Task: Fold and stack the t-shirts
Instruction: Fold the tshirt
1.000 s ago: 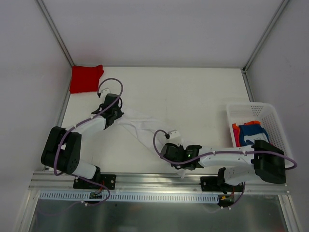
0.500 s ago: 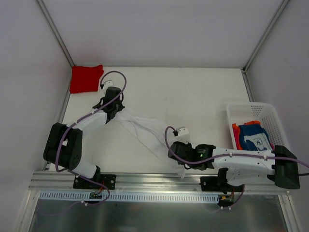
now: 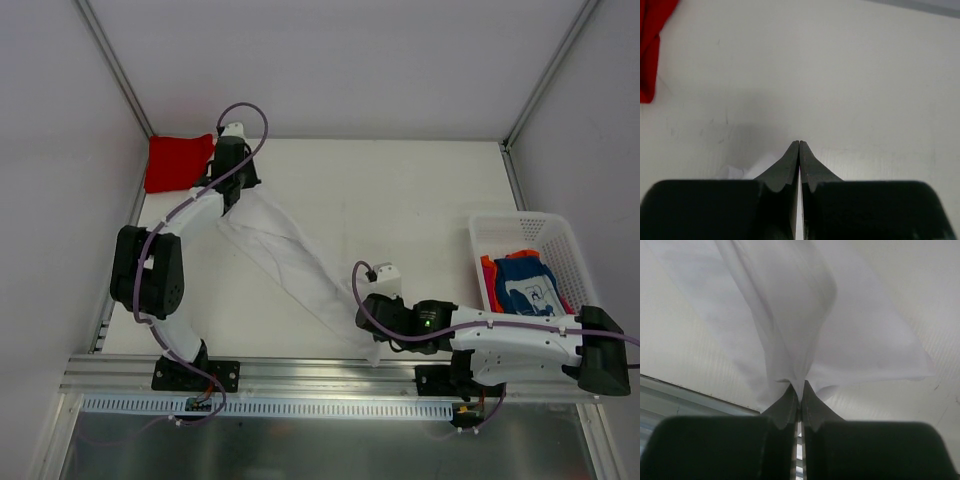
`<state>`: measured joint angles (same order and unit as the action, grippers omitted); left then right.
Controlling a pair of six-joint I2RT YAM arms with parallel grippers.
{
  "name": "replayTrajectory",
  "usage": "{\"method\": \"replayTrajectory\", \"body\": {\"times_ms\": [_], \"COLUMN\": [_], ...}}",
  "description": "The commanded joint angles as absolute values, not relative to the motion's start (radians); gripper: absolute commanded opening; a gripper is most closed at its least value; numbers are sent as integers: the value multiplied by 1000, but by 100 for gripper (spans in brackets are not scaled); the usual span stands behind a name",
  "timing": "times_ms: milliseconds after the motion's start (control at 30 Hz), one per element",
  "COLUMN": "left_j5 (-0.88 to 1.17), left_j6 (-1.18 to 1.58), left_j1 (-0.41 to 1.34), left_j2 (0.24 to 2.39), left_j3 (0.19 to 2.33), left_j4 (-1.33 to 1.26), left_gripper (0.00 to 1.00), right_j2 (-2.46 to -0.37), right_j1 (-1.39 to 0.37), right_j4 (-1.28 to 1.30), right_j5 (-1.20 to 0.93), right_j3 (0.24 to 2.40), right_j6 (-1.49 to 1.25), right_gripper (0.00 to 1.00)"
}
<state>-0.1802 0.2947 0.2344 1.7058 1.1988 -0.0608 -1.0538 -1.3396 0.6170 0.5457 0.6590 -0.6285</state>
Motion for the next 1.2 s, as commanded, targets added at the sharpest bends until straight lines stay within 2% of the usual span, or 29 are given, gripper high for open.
{"method": "replayTrajectory", "body": {"times_ms": [0,233,533,567,600,667,767,900,1033,1167], "left_j5": [-121,57,127,139,156,240,327,238,244,145], "left_j6": [204,225,201,193,193,195,210,192,232,219], "left_j1": [227,232,245,248,247,252,284,376,408,469], "left_j2": [1732,1873,1900,1939,1969,2049,2086,2115,2131,2079], "left_j3": [1322,1543,1511,1544,1577,1658,1651,1646,1641,1609], "left_j4": [-112,-72,-48,3,62,183,216,245,282,316], "left_gripper": [0,0,0,5,19,58,71,72,63,64], "right_j2": [-1051,-1071,-1078,-1080,-1083,-1088,-1095,-1100,-1089,-1086], "right_j1": [-1341,-1341,-1339,-1339,-1339,-1339,-1339,-1339,-1339,-1338], "right_j4": [646,653,641,640,637,626,620,617,618,618], "right_j5": [552,548,566,568,569,569,571,571,575,577], "right_j3": [666,675,658,660,660,657,655,658,647,640], "right_j6": [-643,-626,-617,-615,-615,-612,-612,-612,-614,-618], "right_gripper": [1,1,1,1,0,0,1,1,0,1]}}
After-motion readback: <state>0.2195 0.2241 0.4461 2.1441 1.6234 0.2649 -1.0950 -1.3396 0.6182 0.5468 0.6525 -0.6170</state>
